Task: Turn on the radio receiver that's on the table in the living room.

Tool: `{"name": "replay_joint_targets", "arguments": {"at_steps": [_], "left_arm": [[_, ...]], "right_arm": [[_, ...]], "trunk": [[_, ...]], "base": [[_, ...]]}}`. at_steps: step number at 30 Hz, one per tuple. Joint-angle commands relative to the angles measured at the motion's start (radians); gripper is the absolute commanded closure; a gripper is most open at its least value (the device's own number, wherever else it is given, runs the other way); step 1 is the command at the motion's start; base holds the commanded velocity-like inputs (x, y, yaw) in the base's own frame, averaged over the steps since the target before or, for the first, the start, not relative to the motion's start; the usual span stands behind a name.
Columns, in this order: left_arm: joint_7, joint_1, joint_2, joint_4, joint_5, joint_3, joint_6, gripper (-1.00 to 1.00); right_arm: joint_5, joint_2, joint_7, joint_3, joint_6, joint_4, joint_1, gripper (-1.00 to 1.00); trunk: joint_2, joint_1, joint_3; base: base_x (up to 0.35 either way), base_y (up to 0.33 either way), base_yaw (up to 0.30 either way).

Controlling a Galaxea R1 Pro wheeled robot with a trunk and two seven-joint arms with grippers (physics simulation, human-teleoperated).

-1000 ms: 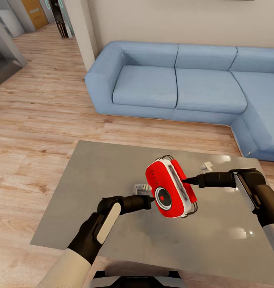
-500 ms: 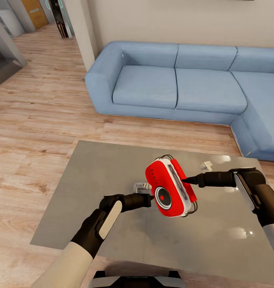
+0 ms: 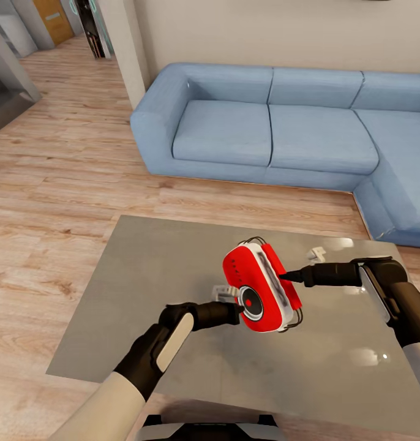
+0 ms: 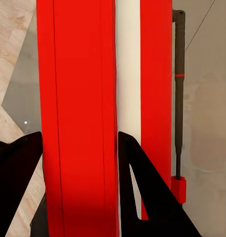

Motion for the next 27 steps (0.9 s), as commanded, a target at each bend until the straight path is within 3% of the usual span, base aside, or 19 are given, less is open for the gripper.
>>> {"name": "replay_joint_targets", "arguments": {"at_steps": [1,21,27], "left_arm": [[0.000,0.000,0.000,0.000,0.001,-0.004,-0.001,1.00],[0.003,-0.001,0.000,0.010,-0.006,-0.013,-0.006,1.00],[0.003,-0.039,0.000,0.056,0.001,-0.012,-0.008,1.00]], "right_arm": [[-0.009,0.000,0.001,0.000,0.005,0.000,0.000,1.00],[-0.008,0.000,0.000,0.000,0.005,0.000,0.000,1.00],[-0.008,0.001,0.000,0.000,0.005,0.000,0.000,1.00]], "trunk": [[0.000,0.000,0.000],[0.000,0.000,0.000],[0.000,0.000,0.000]], "base": [[0.000,0.000,0.000],[0.000,0.000,0.000],[0.000,0.000,0.000]]}}
